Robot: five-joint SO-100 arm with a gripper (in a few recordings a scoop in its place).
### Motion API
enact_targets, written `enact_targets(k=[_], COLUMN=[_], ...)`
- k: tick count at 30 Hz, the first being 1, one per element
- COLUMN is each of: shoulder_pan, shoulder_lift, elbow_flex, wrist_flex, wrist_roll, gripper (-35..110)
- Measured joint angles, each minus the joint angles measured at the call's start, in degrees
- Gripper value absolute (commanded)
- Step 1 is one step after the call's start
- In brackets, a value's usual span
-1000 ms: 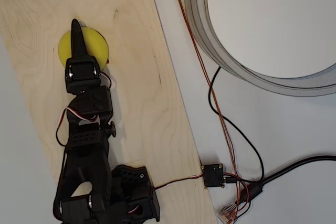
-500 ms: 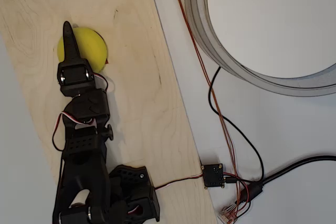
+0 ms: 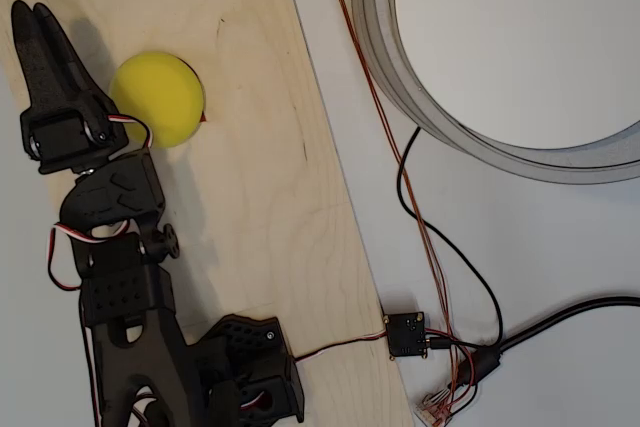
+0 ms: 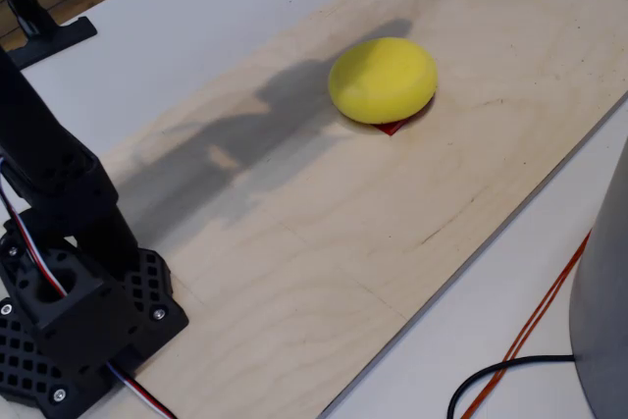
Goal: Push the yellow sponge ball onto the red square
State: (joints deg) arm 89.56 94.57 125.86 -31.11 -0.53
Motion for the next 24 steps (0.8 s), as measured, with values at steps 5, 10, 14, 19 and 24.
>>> enact_targets(k=[5,10,14,19,24], shoulder_pan=[-1.4,-1.0,-1.3,-1.2,0.8], shoulder_lift=[2.4,5.5,7.5,7.8,7.6], elbow_flex=[-1.9,-4.7,-7.2,-7.4,-12.7], wrist_flex=[3.3,9.8,16.4,18.0,20.1], wrist_roll=[-1.1,-2.1,-2.3,-1.7,0.0], gripper=[22,28,31,16,-1])
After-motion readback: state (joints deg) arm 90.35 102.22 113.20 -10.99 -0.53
